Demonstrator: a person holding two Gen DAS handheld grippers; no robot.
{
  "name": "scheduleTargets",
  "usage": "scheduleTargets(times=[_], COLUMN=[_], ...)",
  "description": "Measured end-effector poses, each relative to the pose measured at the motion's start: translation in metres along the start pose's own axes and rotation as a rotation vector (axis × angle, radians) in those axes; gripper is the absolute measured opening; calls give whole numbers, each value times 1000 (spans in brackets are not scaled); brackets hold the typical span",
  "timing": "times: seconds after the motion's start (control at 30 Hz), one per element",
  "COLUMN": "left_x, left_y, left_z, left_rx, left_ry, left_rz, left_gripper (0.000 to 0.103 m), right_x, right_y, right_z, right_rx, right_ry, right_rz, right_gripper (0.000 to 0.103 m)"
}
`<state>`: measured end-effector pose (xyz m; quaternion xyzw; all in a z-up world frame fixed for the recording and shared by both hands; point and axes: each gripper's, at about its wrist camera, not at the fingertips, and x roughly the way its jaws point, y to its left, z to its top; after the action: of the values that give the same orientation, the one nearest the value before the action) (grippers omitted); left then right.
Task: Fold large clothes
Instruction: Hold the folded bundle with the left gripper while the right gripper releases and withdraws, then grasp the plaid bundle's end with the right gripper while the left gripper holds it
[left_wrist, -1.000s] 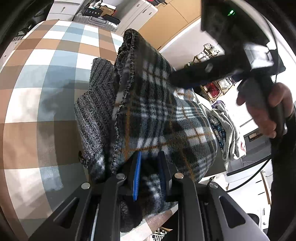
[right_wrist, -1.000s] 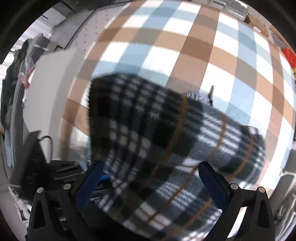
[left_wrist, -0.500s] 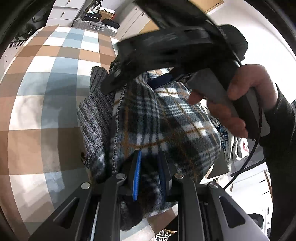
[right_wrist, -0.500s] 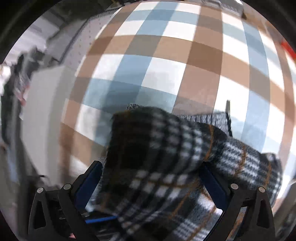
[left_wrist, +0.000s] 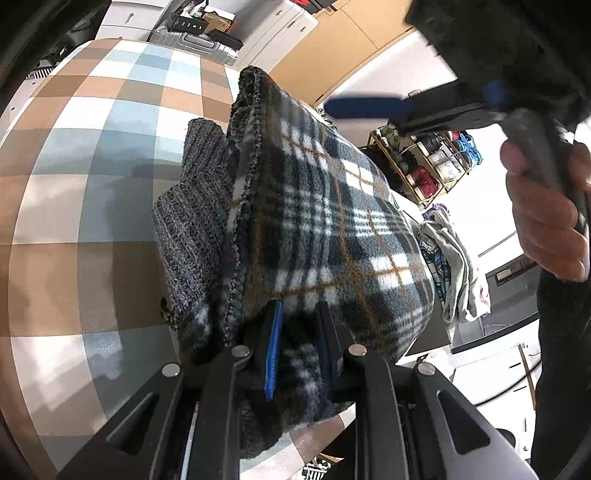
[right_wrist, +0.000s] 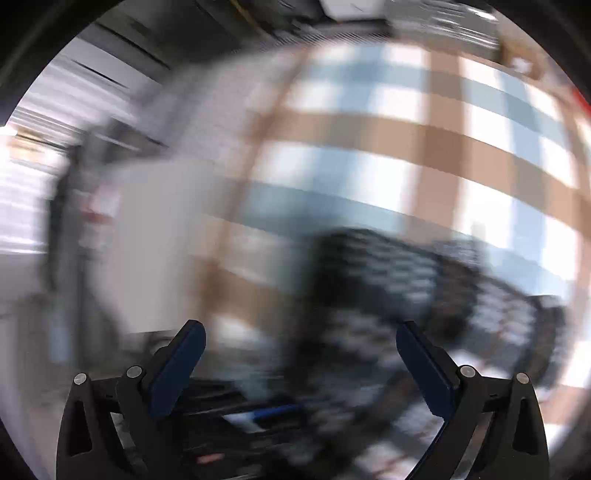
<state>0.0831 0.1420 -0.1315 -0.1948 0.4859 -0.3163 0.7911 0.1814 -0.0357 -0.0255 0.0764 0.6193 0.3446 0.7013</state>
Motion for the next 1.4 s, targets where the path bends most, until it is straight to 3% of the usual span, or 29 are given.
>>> scheduleTargets(times=[0.1, 0.23, 0.33, 0.43, 0.53, 0.7, 0.83, 0.97, 1.13, 1.27, 1.4], left_x=[-2, -3, -6, -5, -3, -2, -2, 2, -1, -3, -3], left_y=[2, -1, -1, 3, 7, 4, 3, 5, 17, 19, 7], left_z=[0, -2, -2, 1, 1, -3, -5, -8, -9, -9, -9], left_rx=[-8, 4, 22, 0, -21, -16, -17, -45, -132, -129, -77], left_ry=[-4, -16, -29, -23, -5, -12, -21, -19, -27, -28, -34], left_rz=[-3, 21, 45, 22, -18, -3, -1, -31, -78, -72, -17], left_gripper=[14, 14, 14, 14, 14, 14, 14, 14, 14, 14, 14], right_x=[17, 63, 72, 66, 55, -24, -52, -32, -6, 4, 4], right_y=[6, -32, -47, -55, -55, -34, -46, -85, -129, -130, -120], right_z=[5, 11, 18, 16, 4, -50, -110, -160, -175, -174, -177], right_rx=[-19, 109, 173, 221, 212, 48, 10, 70, 207, 195, 175], right_ry=[-2, 74, 44, 33, -36, -146, -70, 48, -5, -22, -59], right_rz=[-29, -26, 54, 103, 149, 194, 106, 60, 209, 206, 171], right_gripper=[103, 103, 103, 103, 103, 103, 103, 103, 103, 103, 103])
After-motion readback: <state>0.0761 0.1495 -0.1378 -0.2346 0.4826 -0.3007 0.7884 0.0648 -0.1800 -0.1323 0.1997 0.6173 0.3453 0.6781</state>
